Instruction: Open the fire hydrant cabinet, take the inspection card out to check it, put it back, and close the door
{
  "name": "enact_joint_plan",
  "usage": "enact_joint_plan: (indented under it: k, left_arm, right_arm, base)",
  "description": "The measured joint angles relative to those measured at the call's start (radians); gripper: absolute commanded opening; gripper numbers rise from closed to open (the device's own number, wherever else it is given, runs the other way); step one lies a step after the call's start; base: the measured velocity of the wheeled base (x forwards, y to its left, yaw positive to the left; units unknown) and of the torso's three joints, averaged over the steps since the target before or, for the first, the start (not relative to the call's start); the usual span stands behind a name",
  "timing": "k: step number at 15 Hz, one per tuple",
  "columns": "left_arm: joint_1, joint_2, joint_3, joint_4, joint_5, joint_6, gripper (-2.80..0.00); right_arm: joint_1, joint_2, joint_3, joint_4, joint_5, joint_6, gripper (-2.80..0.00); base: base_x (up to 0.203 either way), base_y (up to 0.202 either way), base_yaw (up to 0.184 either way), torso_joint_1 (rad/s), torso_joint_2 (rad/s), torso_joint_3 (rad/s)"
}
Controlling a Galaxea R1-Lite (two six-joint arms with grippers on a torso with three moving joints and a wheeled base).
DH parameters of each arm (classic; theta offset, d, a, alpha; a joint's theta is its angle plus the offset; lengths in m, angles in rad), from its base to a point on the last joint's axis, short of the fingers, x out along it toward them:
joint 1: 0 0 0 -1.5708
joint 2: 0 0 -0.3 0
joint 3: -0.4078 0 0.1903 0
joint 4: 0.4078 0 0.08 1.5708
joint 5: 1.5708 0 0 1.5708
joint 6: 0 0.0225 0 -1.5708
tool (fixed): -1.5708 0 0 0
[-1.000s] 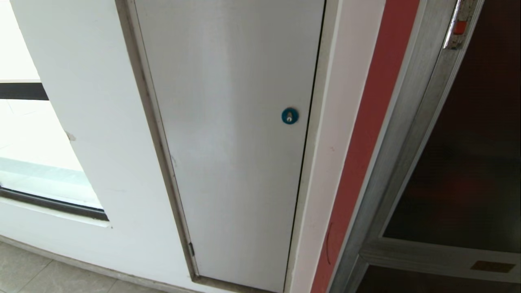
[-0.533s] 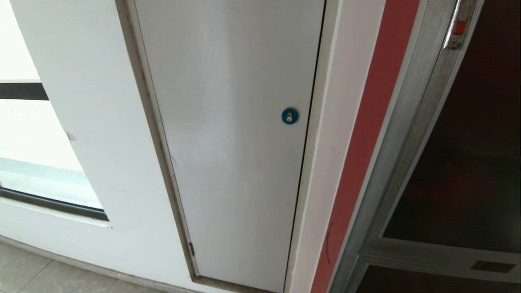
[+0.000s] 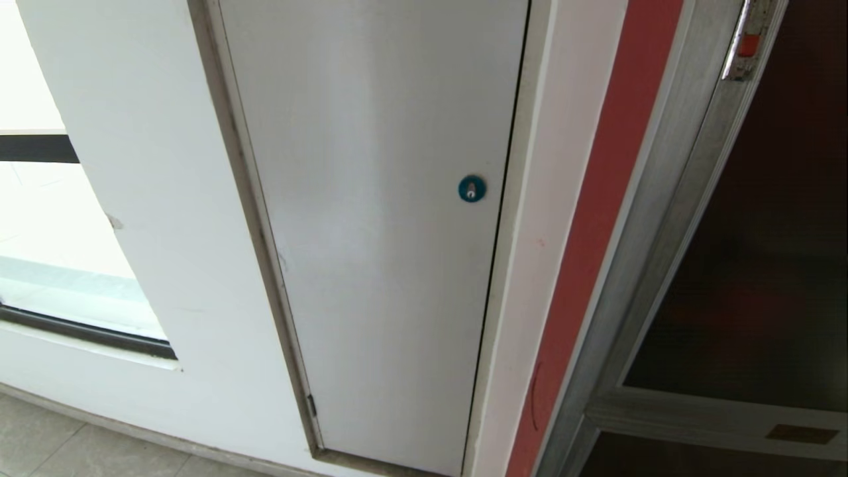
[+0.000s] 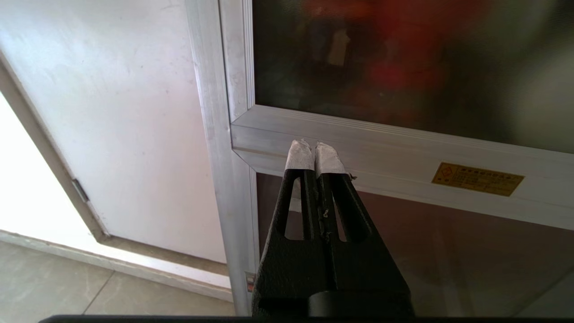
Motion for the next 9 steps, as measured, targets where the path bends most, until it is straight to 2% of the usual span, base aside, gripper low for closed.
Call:
enact_joint_plan:
  k: [9]
  left_arm:
    - [0.000,0.000,0.000,0.000,0.000,0.000,-2.80]
  right_arm:
    - [0.000,0.000,0.000,0.000,0.000,0.000,-2.80]
  base:
    - [0.000,0.000,0.000,0.000,0.00,0.000]
